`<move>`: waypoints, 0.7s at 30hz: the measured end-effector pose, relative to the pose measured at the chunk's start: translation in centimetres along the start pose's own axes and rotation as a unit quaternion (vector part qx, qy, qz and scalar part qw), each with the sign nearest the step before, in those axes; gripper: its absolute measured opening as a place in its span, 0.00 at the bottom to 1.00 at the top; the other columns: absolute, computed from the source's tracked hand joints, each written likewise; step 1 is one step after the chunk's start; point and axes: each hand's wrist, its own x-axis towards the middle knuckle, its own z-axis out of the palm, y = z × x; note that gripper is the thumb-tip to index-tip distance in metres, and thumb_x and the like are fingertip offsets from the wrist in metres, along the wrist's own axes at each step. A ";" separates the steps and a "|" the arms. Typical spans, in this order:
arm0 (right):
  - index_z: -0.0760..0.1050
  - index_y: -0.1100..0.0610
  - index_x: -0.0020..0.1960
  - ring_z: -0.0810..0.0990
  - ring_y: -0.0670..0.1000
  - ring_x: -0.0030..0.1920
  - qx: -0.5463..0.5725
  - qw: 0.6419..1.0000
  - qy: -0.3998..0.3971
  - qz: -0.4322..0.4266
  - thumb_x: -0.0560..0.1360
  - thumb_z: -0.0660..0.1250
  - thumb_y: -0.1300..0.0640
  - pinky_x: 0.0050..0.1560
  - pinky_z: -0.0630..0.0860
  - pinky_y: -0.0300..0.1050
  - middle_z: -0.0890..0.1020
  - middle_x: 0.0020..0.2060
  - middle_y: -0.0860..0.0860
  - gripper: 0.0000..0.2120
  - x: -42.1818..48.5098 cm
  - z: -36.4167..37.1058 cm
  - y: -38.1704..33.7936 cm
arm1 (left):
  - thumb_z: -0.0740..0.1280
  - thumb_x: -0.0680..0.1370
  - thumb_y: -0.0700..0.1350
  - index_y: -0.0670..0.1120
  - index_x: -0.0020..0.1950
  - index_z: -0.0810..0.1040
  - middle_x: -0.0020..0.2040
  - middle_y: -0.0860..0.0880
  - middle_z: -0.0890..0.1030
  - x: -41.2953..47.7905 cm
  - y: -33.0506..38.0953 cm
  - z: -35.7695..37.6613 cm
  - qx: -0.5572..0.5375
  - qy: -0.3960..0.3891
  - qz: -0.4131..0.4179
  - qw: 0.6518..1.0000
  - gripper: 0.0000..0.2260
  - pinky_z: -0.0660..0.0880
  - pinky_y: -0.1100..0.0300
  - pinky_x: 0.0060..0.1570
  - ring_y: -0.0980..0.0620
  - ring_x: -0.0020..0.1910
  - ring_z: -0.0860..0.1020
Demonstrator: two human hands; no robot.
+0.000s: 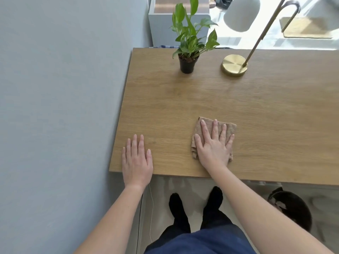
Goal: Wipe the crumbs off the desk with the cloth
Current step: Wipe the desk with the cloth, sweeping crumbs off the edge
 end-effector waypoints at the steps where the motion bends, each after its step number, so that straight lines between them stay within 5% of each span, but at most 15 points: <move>1: 0.33 0.32 0.82 0.33 0.56 0.85 0.000 1.000 -0.001 -0.017 0.83 0.37 0.29 0.81 0.32 0.65 0.37 0.85 0.46 0.30 -0.4 0.3 -0.8 | 0.44 0.87 0.58 0.50 0.88 0.52 0.88 0.47 0.54 0.0 -0.1 0.1 0.005 0.002 -0.004 1.000 0.29 0.49 0.44 0.85 0.46 0.87 0.50; 8: 0.36 0.32 0.83 0.32 0.54 0.84 0.016 0.995 -0.009 -0.098 0.85 0.41 0.30 0.82 0.32 0.62 0.38 0.85 0.46 0.30 -4.7 1.3 -0.4 | 0.47 0.88 0.56 0.50 0.88 0.49 0.88 0.48 0.50 0.0 0.5 -0.2 0.016 -0.017 -0.009 1.000 0.28 0.46 0.45 0.85 0.47 0.87 0.47; 21: 0.38 0.31 0.83 0.32 0.52 0.84 0.023 0.992 -0.060 -0.105 0.83 0.41 0.29 0.82 0.31 0.62 0.39 0.85 0.43 0.31 -5.3 0.3 -0.1 | 0.51 0.88 0.56 0.49 0.88 0.53 0.88 0.47 0.53 0.0 0.8 -1.7 -0.021 -0.061 -0.018 0.998 0.28 0.44 0.47 0.85 0.46 0.87 0.48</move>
